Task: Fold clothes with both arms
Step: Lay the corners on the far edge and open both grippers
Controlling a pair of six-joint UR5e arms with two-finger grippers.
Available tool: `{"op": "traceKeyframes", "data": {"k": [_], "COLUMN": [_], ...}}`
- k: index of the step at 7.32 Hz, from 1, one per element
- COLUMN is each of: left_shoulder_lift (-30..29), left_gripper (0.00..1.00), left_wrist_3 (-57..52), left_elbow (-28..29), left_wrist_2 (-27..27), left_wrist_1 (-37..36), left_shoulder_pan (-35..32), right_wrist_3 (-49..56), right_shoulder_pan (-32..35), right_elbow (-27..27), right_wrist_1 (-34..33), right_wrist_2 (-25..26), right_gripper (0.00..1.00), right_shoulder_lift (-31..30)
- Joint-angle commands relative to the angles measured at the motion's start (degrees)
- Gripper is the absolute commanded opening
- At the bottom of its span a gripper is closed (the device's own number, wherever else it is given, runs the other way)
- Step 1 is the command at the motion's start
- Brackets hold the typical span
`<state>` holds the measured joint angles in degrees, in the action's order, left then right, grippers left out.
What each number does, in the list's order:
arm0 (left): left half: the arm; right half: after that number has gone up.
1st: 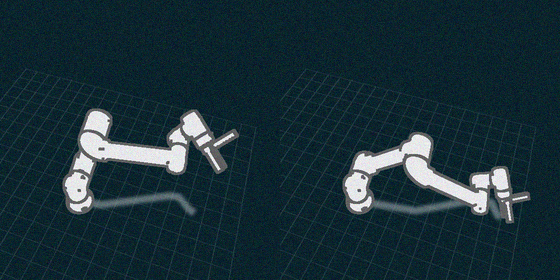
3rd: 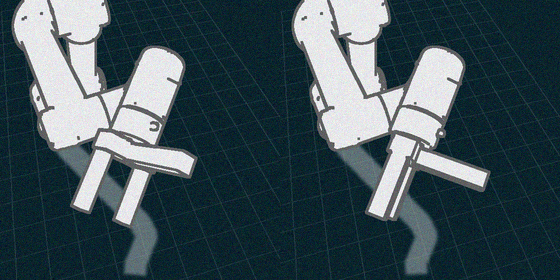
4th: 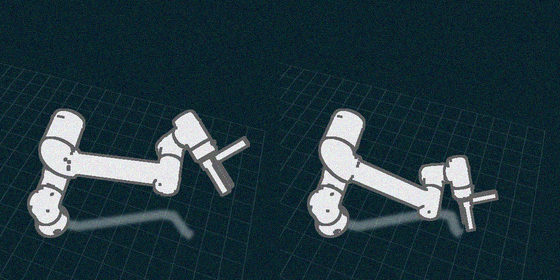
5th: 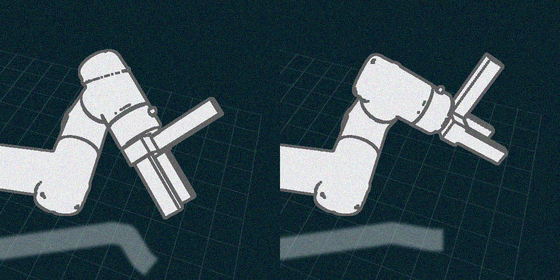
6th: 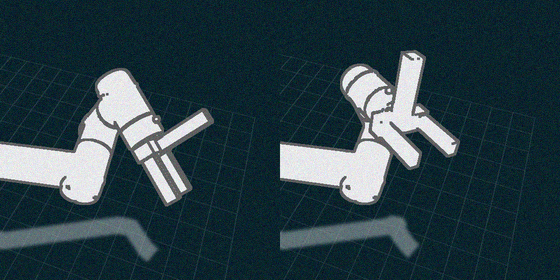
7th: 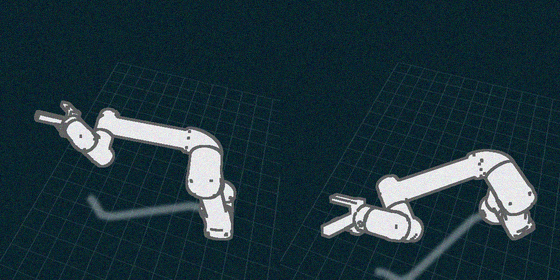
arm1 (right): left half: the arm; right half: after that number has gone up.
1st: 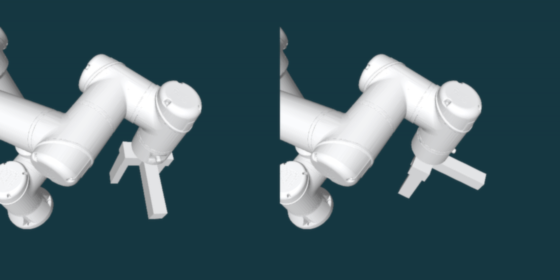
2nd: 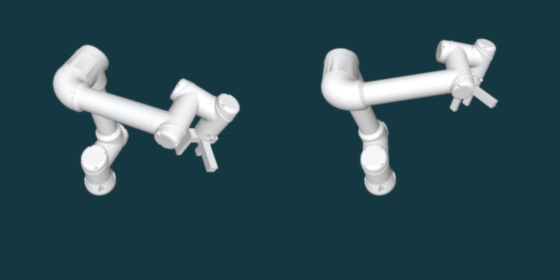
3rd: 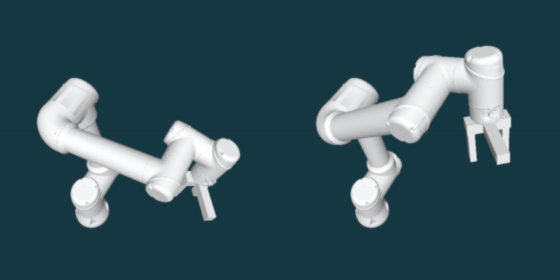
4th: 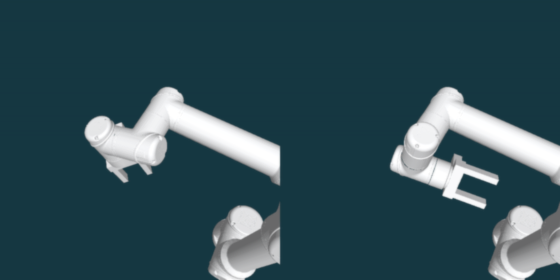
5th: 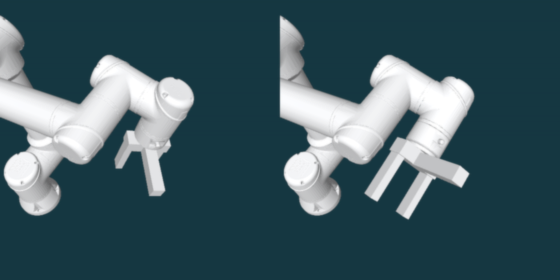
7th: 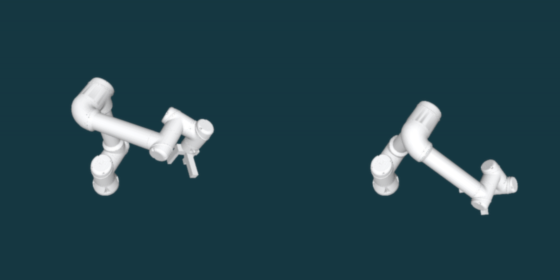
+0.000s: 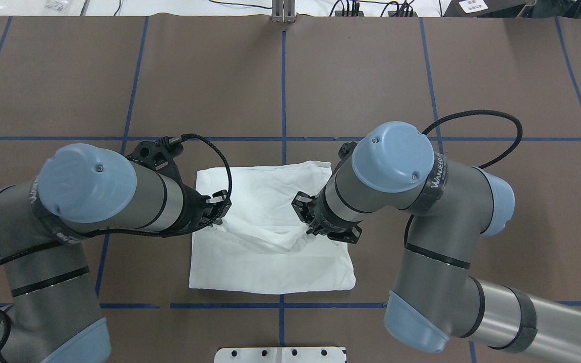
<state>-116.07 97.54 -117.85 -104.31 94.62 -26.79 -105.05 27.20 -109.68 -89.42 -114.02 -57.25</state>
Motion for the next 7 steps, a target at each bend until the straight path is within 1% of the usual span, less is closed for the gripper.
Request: {"op": "traceKeyframes", "data": {"k": [1, 2, 3, 5, 7], "left_shoulder_lift": [-0.99, -2.3, -2.49, -2.49, -2.49], "left_gripper": [0.0, 0.0, 0.0, 0.0, 0.0], "left_wrist_3": [-0.42, -0.42, -0.42, -0.42, -2.79], "left_elbow": [3.67, 5.51, 7.44, 10.61, 12.03], "left_wrist_2": [-0.01, -0.01, -0.01, -0.1, -0.89], "left_wrist_1": [3.54, 3.64, 5.9, 8.9, 9.35], "left_shoulder_pan": [-1.94, -2.91, -3.44, -5.02, -6.69], "right_wrist_3": [0.2, -0.06, 0.02, 0.11, 0.2], "right_shoulder_pan": [2.24, 2.6, 3.3, 4.18, 4.71], "right_elbow": [6.11, 9.54, 10.96, 12.46, 13.87], "right_wrist_1": [0.13, 0.13, 0.13, 0.04, 0.13], "right_wrist_2": [0.02, 0.02, -0.06, -0.15, -0.06], "right_gripper": [0.0, 0.0, 0.0, 0.0, 0.0], "right_shoulder_lift": [4.4, 7.56, 8.46, 8.47, 8.56]}}
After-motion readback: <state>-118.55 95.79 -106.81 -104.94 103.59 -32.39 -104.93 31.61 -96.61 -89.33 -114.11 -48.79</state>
